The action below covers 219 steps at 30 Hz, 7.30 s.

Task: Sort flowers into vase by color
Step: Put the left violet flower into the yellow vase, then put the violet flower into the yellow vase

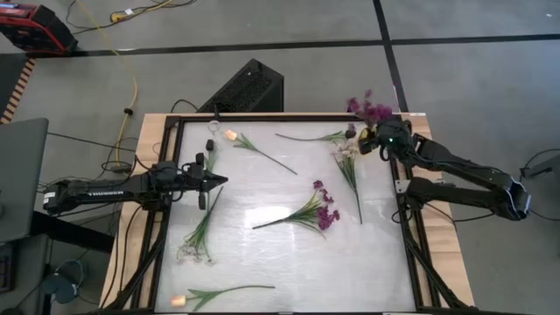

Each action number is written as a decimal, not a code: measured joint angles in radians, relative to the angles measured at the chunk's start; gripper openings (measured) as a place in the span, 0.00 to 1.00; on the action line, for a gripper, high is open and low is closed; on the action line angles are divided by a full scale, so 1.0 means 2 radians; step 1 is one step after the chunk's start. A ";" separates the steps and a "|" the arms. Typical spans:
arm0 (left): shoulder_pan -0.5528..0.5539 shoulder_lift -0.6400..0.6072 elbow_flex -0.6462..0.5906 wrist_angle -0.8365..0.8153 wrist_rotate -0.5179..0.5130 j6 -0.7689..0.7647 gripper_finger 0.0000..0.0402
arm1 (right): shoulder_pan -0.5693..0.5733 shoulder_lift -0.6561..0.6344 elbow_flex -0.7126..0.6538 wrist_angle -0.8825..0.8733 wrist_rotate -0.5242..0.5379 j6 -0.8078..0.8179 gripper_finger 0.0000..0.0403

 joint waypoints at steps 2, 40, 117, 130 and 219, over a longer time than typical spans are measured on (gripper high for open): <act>0.000 0.000 0.000 0.000 0.012 0.000 0.00 | 0.000 0.000 0.022 -0.057 -0.007 0.002 0.62; -0.188 0.172 0.026 0.216 -0.040 -0.008 0.55 | 0.380 0.190 0.148 -0.091 -0.431 0.216 0.67; -0.079 0.334 0.169 0.421 -0.033 -0.008 0.02 | 0.379 0.368 0.160 0.394 -0.235 -0.252 0.67; -0.078 0.334 0.161 0.430 -0.028 -0.004 0.03 | 0.266 0.479 0.172 0.765 -0.355 -0.214 0.67; -0.087 0.305 0.162 0.197 -0.111 0.083 0.56 | 0.289 -0.075 0.166 -0.439 0.352 0.386 0.07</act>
